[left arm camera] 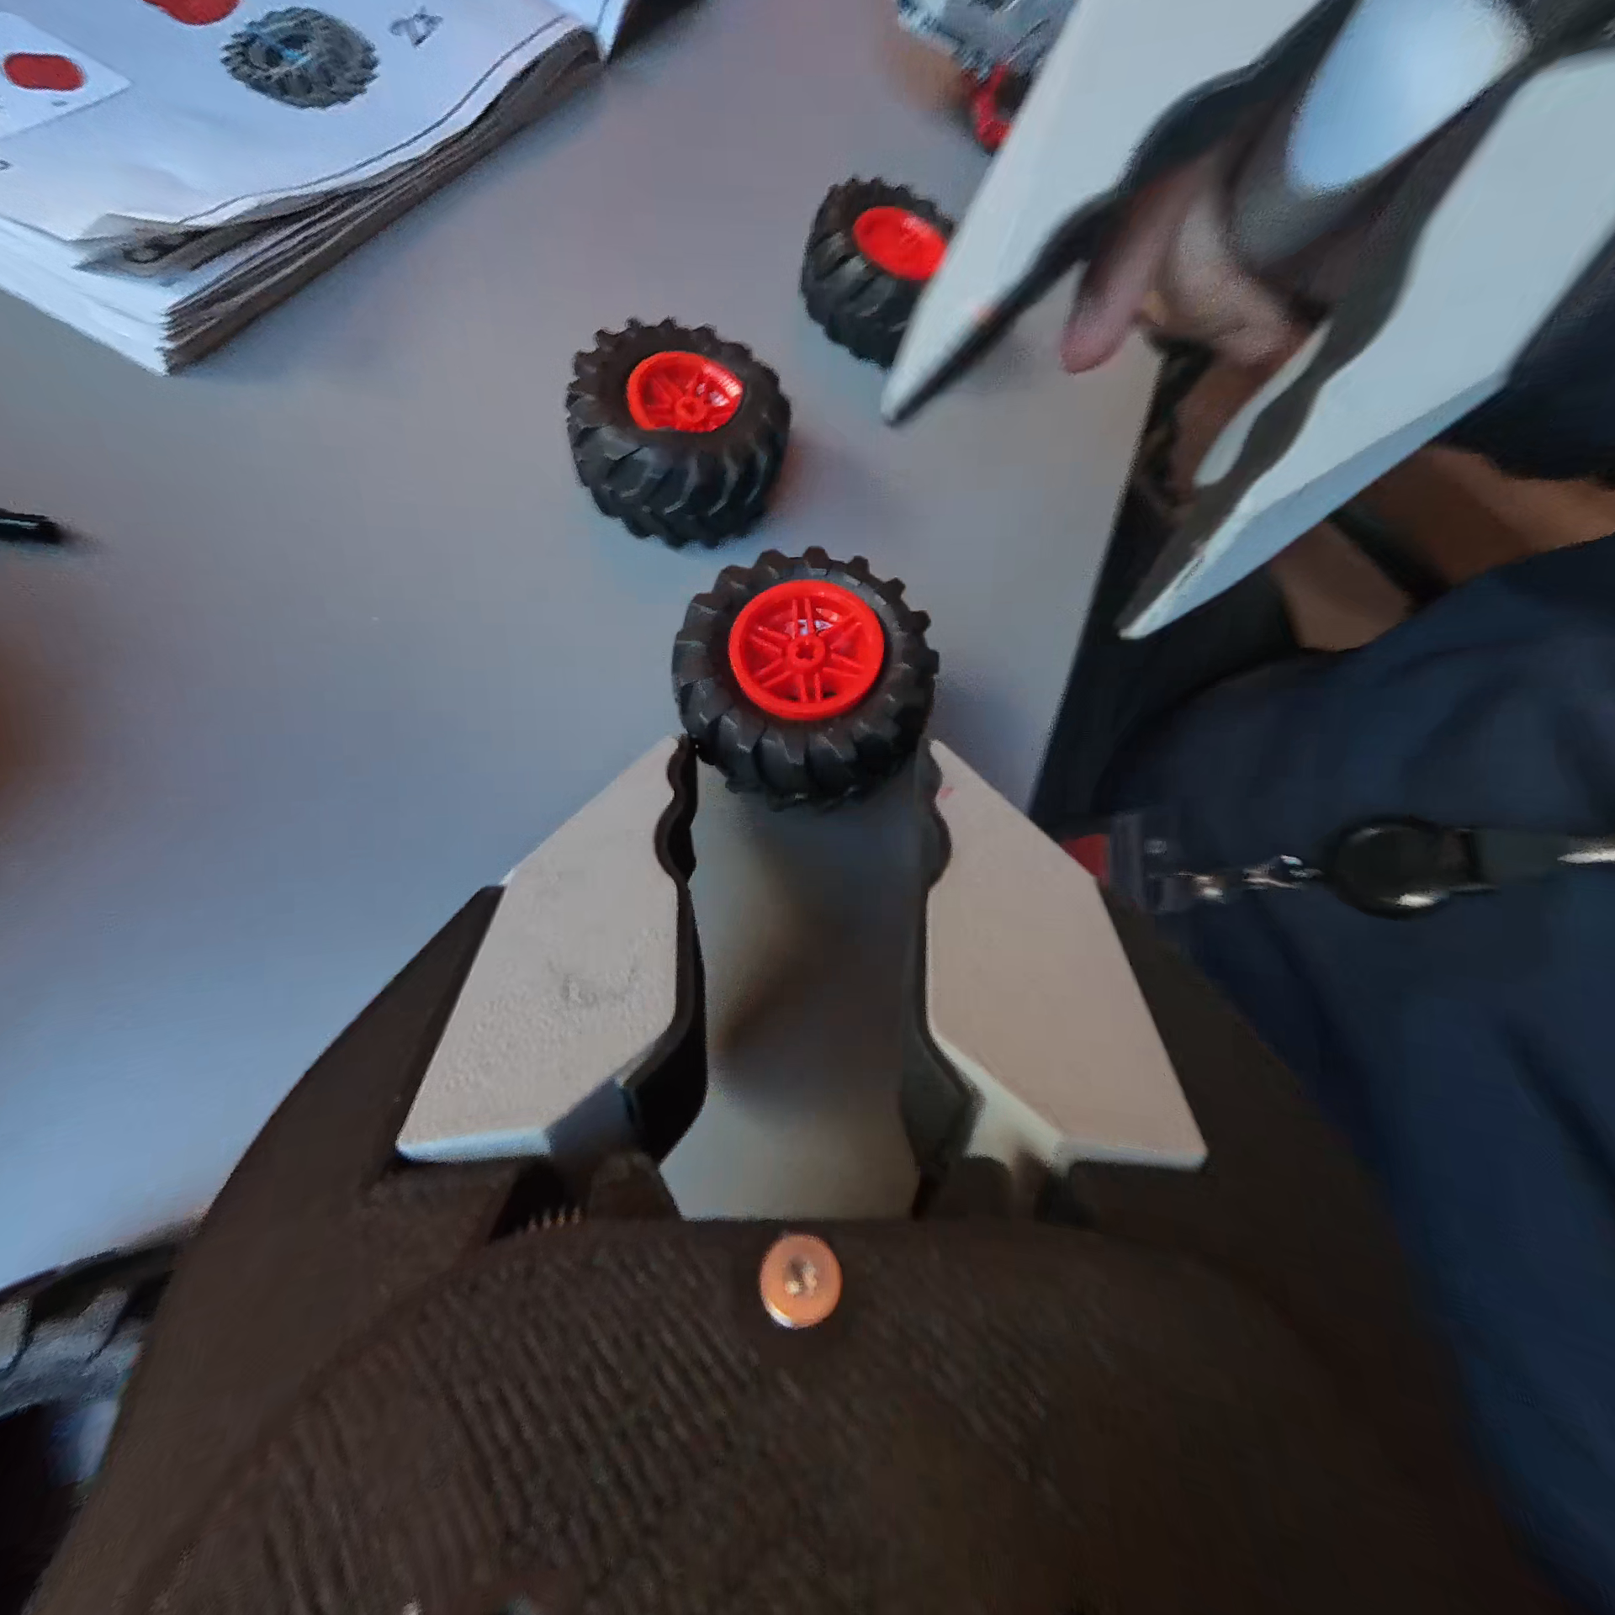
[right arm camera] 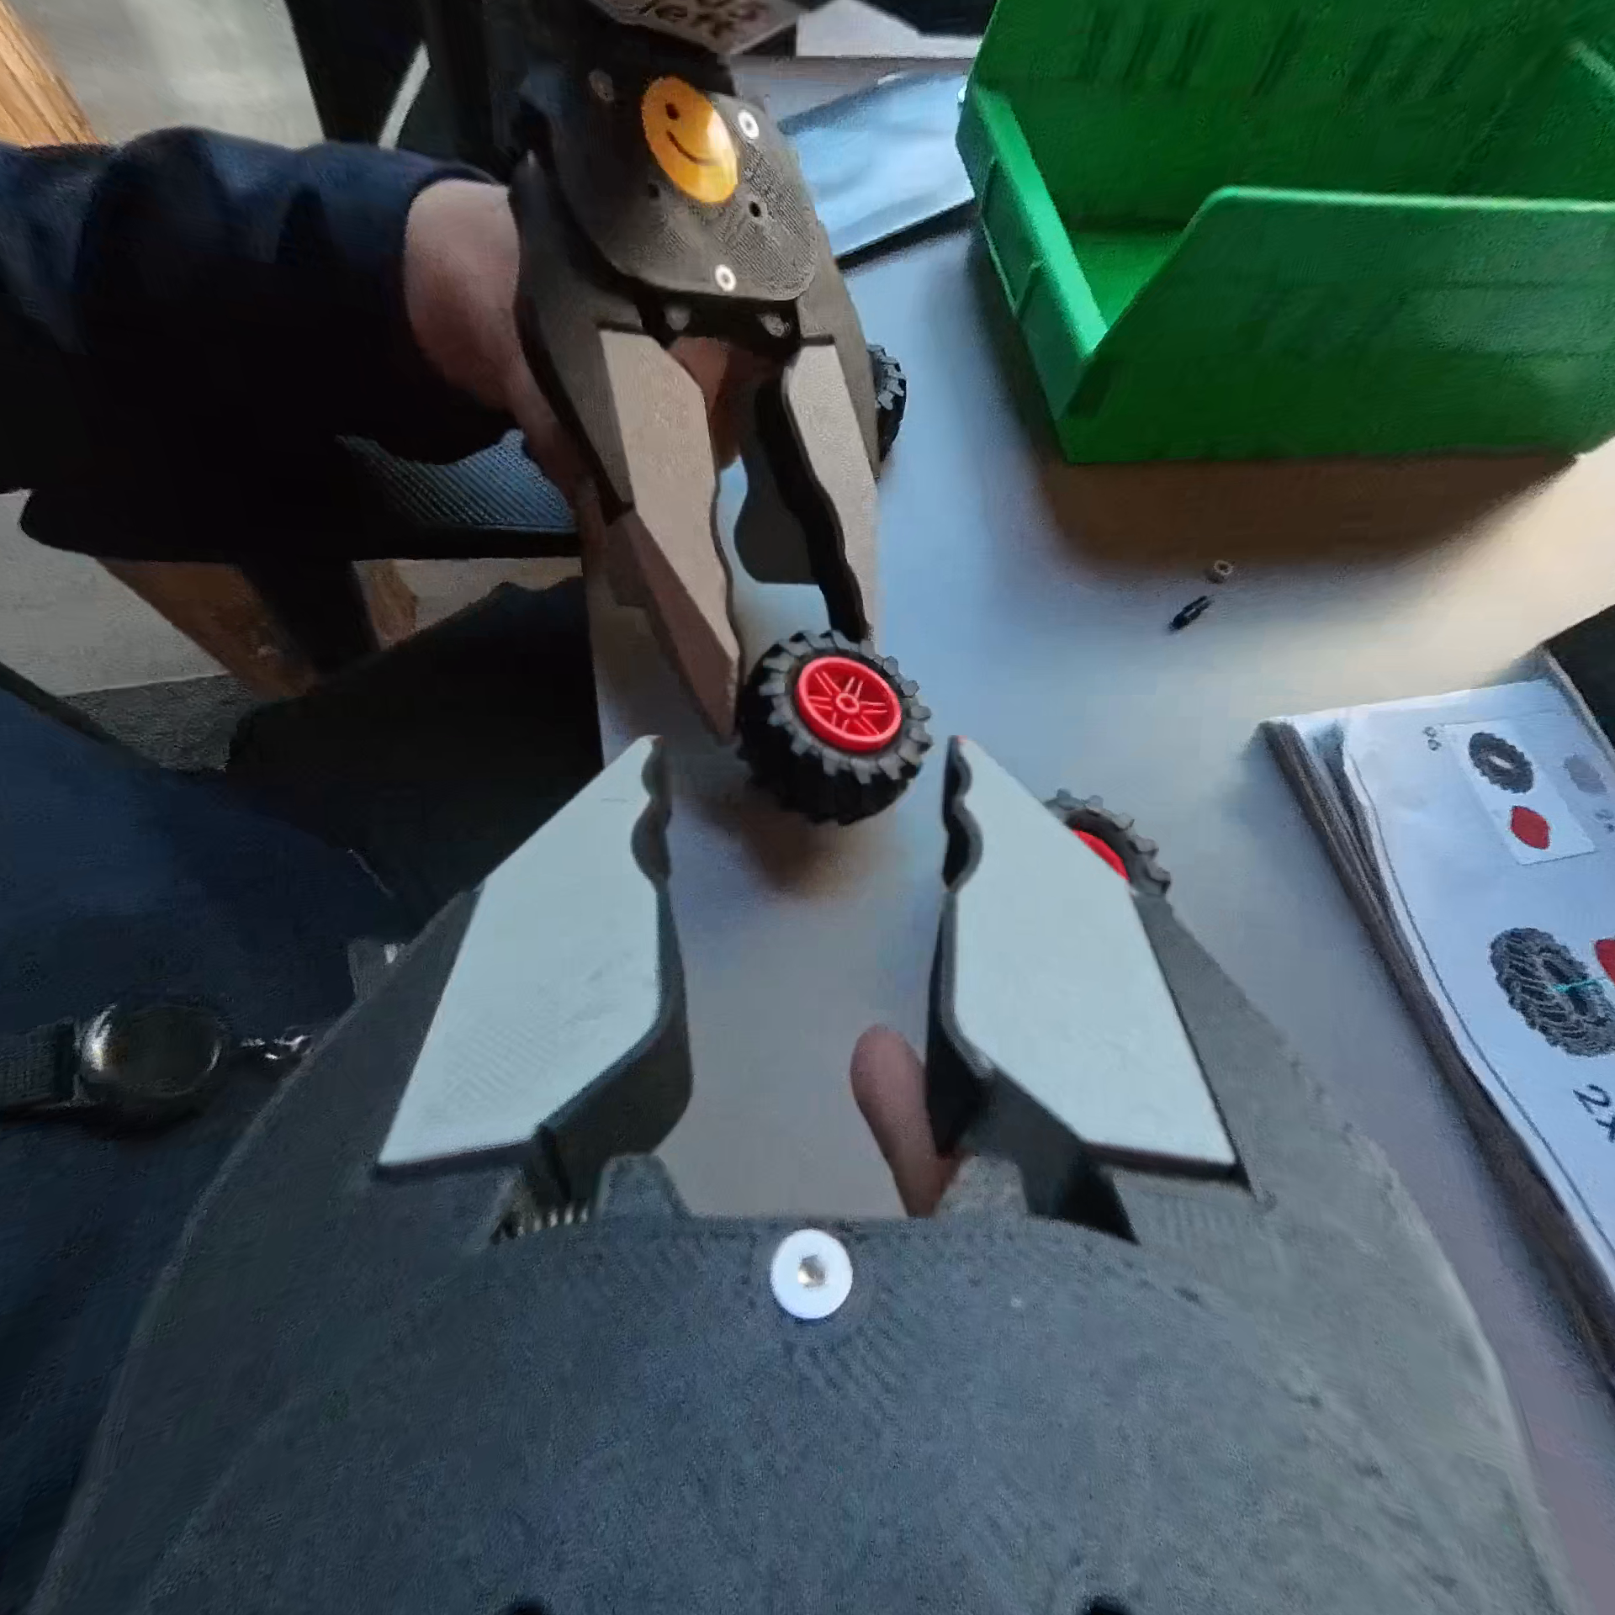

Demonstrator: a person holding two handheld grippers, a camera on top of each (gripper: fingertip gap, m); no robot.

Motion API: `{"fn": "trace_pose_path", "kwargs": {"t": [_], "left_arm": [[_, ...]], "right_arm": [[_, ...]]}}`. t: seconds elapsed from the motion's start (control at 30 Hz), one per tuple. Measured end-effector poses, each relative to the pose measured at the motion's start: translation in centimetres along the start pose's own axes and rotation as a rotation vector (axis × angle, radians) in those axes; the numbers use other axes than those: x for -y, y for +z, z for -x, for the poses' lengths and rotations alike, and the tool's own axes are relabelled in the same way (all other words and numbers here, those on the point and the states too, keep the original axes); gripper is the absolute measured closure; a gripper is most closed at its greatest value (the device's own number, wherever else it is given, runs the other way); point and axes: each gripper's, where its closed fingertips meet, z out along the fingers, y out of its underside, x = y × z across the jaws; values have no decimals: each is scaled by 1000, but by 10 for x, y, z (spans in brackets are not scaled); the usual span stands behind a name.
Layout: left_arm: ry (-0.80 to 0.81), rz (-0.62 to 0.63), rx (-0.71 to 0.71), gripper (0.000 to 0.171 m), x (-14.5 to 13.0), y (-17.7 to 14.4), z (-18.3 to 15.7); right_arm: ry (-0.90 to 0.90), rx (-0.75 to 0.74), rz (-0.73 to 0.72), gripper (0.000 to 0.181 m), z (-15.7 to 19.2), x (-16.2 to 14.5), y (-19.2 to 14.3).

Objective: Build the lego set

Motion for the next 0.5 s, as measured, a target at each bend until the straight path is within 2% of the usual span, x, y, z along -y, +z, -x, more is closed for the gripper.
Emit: {"fn": "trace_pose_path", "kwargs": {"t": [0.13,0.2,0.23,0.27,0.33,0.5], "left_arm": [[-140,-143,-264,126,25,-8,-29],[-191,-155,-430,126,32,-9,-49],[-208,-147,-460,126,33,-7,-53],[-221,-144,-472,126,34,-5,-54],[-246,-134,-477,127,37,-1,-52],[-364,-182,-357,128,44,10,-21]], "right_arm": [[-152,16,-55,104,11,-7,2],[-281,-29,-115,107,13,-3,2],[-357,-27,-137,114,18,-1,2],[-428,-20,-144,125,24,-1,2],[-514,-48,-134,131,25,-3,3],[-319,-107,-90,132,-8,-11,13]]}}
